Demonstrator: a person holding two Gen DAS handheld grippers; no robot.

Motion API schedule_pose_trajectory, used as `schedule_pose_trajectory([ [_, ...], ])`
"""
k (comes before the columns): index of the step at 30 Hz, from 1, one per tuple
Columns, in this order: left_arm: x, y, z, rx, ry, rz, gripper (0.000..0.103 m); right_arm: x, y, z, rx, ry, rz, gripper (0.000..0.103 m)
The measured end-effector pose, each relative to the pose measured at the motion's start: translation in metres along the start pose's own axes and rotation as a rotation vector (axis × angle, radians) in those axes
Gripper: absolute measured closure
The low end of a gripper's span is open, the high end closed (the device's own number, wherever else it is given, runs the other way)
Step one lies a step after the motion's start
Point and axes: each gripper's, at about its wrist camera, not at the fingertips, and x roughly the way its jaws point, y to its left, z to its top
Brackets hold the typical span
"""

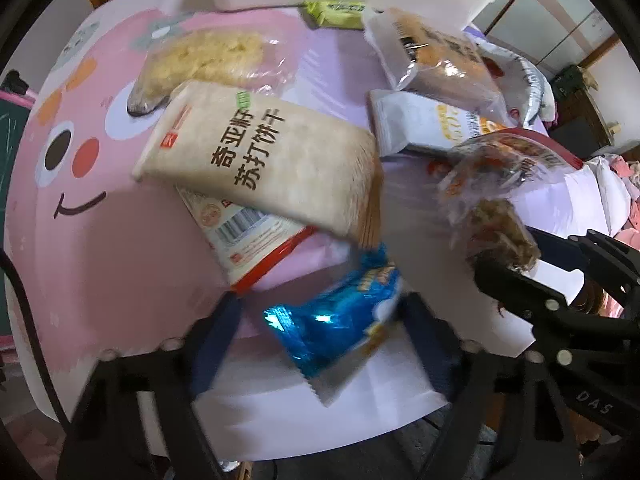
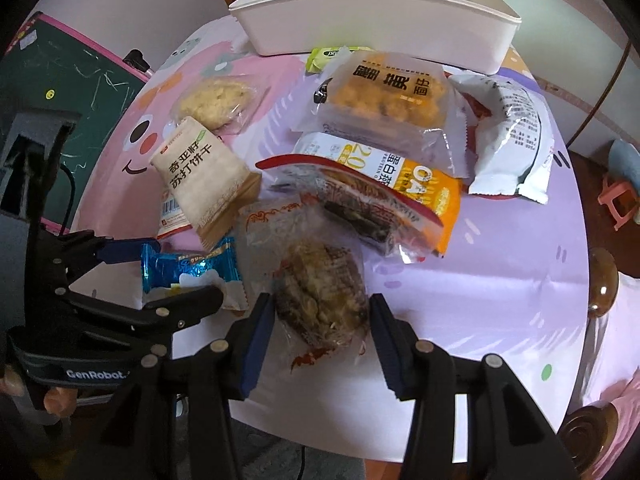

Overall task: Organize snacks
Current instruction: 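Move both tools down toward the blue wrapper and nut bag, then grasp the blue wrapper with the left tool while the right tool grasps the clear nut bag, then carry both snacks over the white tray and open both tools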

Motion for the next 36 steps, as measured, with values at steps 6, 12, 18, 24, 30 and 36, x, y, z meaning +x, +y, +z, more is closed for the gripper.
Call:
schedule_pose_trajectory([
  [6, -0.003, -0.011, 0.004, 0.016, -0.016, -0.026, 0.076, -0.001, 0.006, 0.000, -0.006, -0.002, 0.011, 0.055],
  [12, -0.023, -0.016, 0.007, -0.001, -0.047, -0.038, 0.081, -0.010, 0.010, 0.002, -0.009, -0.020, 0.030, 0.055],
  [18, -0.073, -0.014, 0.019, 0.003, -0.116, -0.032, 0.081, -0.040, 0.015, 0.011, -0.006, -0.067, 0.056, 0.055],
  [24, -0.124, -0.013, 0.026, 0.034, -0.184, -0.015, 0.081, -0.078, 0.020, 0.022, -0.011, -0.130, 0.072, 0.055],
  [30, -0.167, -0.021, 0.038, 0.072, -0.253, 0.007, 0.082, -0.117, 0.023, 0.038, -0.020, -0.207, 0.070, 0.055],
  [36, -0.200, -0.028, 0.056, 0.091, -0.312, 0.002, 0.082, -0.146, 0.020, 0.058, -0.016, -0.267, 0.059, 0.055],
])
